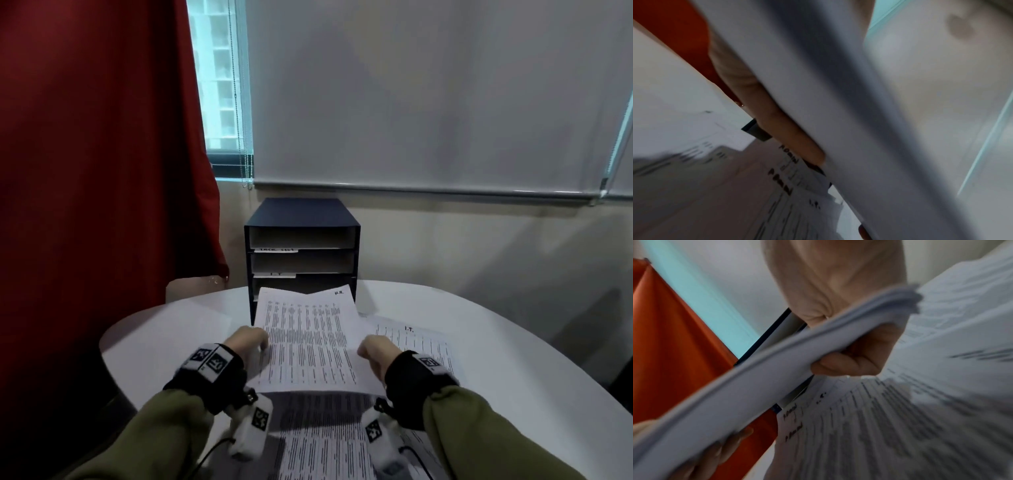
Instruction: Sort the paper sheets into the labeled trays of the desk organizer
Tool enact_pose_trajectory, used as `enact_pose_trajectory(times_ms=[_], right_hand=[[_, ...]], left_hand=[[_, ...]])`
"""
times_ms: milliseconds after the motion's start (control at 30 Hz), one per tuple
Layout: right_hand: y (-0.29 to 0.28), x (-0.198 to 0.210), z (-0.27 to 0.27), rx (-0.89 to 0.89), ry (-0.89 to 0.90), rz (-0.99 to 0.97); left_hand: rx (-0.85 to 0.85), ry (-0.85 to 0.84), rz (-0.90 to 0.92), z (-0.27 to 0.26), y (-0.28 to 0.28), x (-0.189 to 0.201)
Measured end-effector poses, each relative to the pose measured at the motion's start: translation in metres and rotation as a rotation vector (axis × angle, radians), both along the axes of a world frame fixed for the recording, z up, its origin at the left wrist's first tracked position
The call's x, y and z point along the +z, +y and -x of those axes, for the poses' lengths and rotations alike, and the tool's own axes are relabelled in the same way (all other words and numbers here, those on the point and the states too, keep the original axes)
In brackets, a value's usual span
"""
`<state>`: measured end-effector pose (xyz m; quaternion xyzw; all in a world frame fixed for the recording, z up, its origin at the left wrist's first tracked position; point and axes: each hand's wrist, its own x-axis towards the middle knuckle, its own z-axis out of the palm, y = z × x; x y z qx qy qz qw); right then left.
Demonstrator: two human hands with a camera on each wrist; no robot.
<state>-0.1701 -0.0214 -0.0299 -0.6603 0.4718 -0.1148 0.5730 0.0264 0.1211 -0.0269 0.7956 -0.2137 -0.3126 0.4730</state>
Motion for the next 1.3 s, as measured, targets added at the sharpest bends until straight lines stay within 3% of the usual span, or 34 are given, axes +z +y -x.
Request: enact_pose_trajectory(times_ms=[200, 333, 433, 533, 600, 733, 900, 1100, 1200, 1300], right_hand=[[-0.028, 0.02, -0.016, -0.036, -0.008, -0.023], [-0.039, 0.018, -0.015, 0.025, 0.06, -0.146], [-0.053, 0.012, -0.031, -0.073, -0.005, -0.171], [-0.069, 0.005, -0.052, -0.166, -0.082, -0.168], [-0.074, 0.007, -0.062, -0.209, -0.147, -0.212], [-0.084, 0.01, -0.081, -0.243, -0.363, -0.309], [-0.091, 0.017, -0.102, -0.276, -0.562, -0.371], [-0.089, 0.009, -0.109, -0.288, -0.53, -0.349], [-0.078, 0.015, -0.09, -0.241, -0.494, -0.236], [-0.068, 0.021, -0.054, -0.09, -0.323, -0.039]], left_hand=[[0.039, -0.053, -0.081, -0.038, -0.031, 0.015], [0.046, -0.03, -0.027, -0.057, -0.055, 0.022], [-0.003, 0.046, -0.025, -0.064, -0.062, 0.017], [-0.008, 0.274, -0.035, -0.059, -0.058, 0.012], [0.011, 0.278, -0.036, -0.064, -0.061, 0.01], [0.199, 0.381, 0.208, -0.076, -0.078, 0.012], [0.291, 0.463, 0.44, -0.082, -0.096, 0.013], [0.327, 0.406, 0.389, -0.072, -0.1, 0.009], [0.245, 0.192, 0.27, -0.064, -0.095, 0.008], [-0.035, -0.113, 0.124, -0.043, -0.084, 0.009]])
